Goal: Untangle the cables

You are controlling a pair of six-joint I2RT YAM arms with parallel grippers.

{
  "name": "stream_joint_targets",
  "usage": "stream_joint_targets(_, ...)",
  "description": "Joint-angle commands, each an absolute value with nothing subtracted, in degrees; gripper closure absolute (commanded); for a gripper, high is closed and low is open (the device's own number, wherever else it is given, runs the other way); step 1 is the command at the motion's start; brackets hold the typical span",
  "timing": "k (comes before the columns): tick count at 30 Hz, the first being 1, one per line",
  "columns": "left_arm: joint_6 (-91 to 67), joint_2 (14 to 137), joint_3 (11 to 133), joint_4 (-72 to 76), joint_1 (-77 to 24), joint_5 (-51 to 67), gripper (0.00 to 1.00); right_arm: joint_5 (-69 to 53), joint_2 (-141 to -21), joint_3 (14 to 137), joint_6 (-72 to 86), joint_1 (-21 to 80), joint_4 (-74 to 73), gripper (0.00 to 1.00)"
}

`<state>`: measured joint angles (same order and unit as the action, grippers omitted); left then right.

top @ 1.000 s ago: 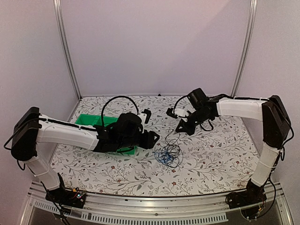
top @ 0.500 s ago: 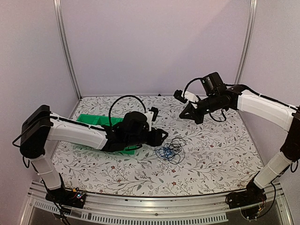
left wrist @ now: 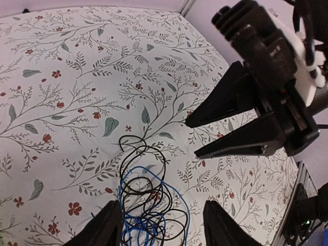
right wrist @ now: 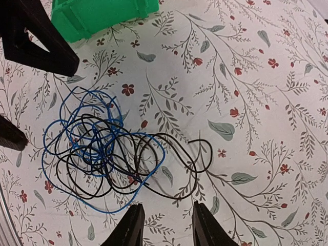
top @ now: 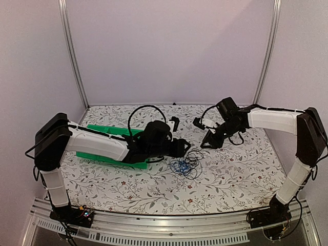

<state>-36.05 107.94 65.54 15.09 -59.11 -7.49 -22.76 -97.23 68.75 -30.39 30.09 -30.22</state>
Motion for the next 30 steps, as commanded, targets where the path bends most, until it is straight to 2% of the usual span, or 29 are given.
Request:
stream_joint_targets(1,-38.2,108.6,65.68,14.89,-59.59,-6.05,0.45,-20.72,-100.92,68.33,-33.75,30.32,-26.31,0.62)
stream_joint_targets(15,-42.14,104.78,58.61,17.22,-59.51,-5.71,0.45,-17.85,-112.62,72.75,-37.86,32.39,-24.36,0.59)
stream_joint_targets(17,-42.32,104.79,58.37,17.3,-59.5,-5.71,0.45,-16.6,-114.32,73.87,-37.06,32.37,-23.82,0.65)
stream_joint_targets(21,-42.3,105.77,59.02,17.69,-59.53,-4.94,0.45,-15.24,-114.73,73.68,-34.86,32.36,-22.39,0.84)
stream_joint_targets(26,-41.54,107.53,61.05,17.5,-59.57,-4.62,0.45,-14.92,-110.6,71.83,-33.29,32.36,-20.53,0.97)
stream_joint_targets(29,-41.49,107.93,61.47,17.77,-59.55,-4.48,0.45,-14.6,-108.5,70.92,-32.9,32.39,-19.43,0.97)
stream_joint_targets(30,-41.61,107.94,61.37,17.96,-59.56,-4.46,0.46,-14.9,-108.2,70.7,-33.04,32.4,-19.34,0.89)
